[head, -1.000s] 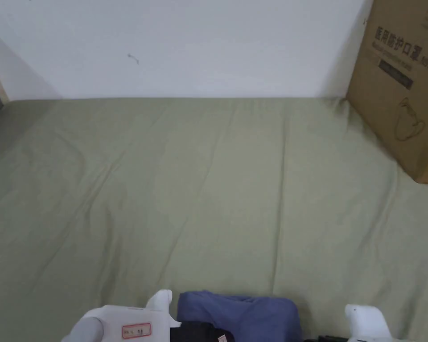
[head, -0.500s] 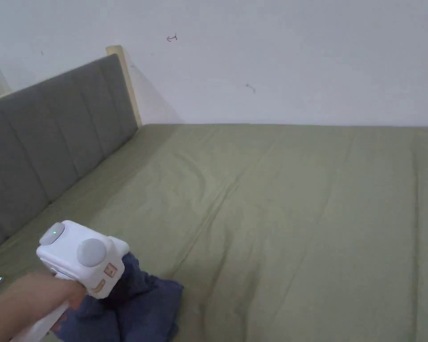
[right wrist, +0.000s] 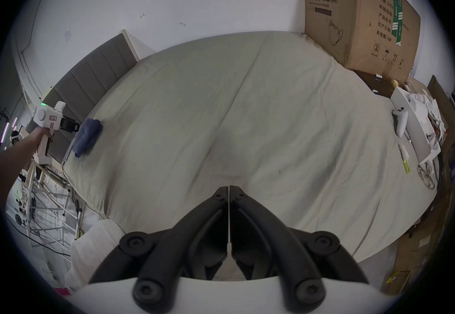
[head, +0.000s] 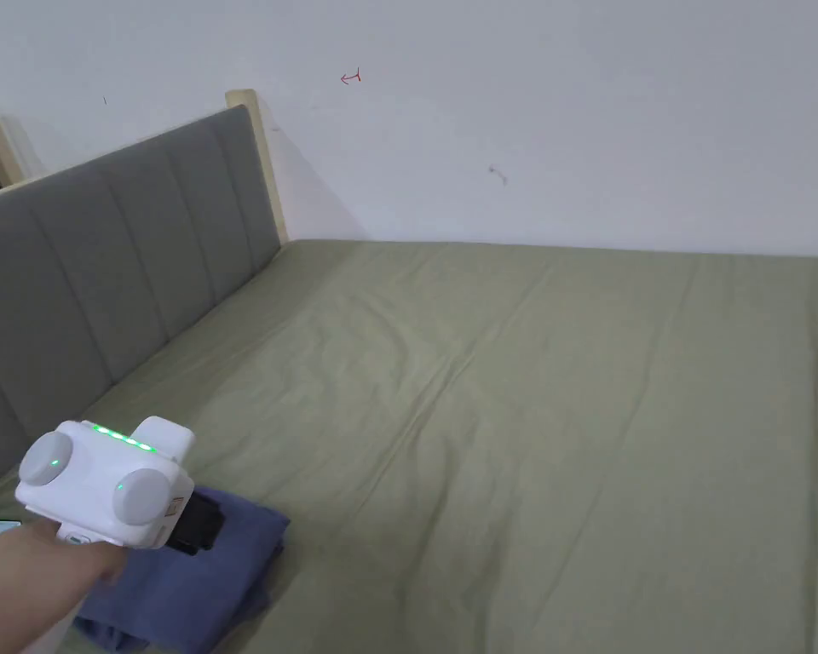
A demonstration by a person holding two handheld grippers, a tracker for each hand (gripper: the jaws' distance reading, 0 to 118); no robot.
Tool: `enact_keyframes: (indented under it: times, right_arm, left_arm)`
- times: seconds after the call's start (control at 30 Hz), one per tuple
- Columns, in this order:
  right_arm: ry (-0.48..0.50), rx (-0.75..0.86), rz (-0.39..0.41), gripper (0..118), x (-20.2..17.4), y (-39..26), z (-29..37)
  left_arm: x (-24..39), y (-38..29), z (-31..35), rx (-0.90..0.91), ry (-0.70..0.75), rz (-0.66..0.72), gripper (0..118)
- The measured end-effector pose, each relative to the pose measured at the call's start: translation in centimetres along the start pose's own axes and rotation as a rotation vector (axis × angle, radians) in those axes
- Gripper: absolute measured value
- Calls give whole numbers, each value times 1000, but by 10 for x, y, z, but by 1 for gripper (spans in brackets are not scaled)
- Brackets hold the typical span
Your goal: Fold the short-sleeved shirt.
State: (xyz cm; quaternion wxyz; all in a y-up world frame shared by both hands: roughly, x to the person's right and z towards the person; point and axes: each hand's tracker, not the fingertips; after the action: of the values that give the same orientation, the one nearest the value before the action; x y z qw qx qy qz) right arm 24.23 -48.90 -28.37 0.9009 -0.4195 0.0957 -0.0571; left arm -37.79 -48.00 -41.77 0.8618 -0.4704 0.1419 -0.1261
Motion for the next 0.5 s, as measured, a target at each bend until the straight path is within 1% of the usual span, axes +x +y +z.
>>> enact_keyframes:
  times: [0.07,0.1,0.13,0.17,0.2,0.23,0.27,0.3,0.33,0.37,0.43,0.5]
  right_arm:
    - [9,27,-3,0,-1,1,6]
    - [14,47,-4,0,-3,3,9]
    - [20,63,-5,0,-4,4,13]
    - [26,73,-5,0,-6,5,17]
    - [34,82,-5,0,-8,6,22]
    - [44,94,-3,0,-10,7,27]
    - [57,114,-1,0,-13,8,34]
    - [67,136,6,0,-16,9,41]
    - [71,168,16,0,-19,9,48]
    - [69,212,32,0,-22,10,57]
    - [56,299,65,0,-26,12,74]
    - [36,434,93,0,-31,13,98]
  left_arm:
    - [15,-10,32,94,-98,115,112]
    - [28,-18,53,158,-140,165,108]
    - [40,-28,71,226,-235,200,95]
    - [54,-37,86,264,-324,224,63]
    - [75,-45,101,294,-371,249,6]
    - [92,-52,114,289,-356,238,0]
    - [111,-63,131,345,-380,255,0]
    - [125,-69,148,389,-470,269,0]
    - [137,-74,161,430,-528,293,0]
    - [151,-78,178,497,-523,305,0]
    - [176,-82,209,597,-509,279,0]
    - [190,-87,242,757,-464,293,0]
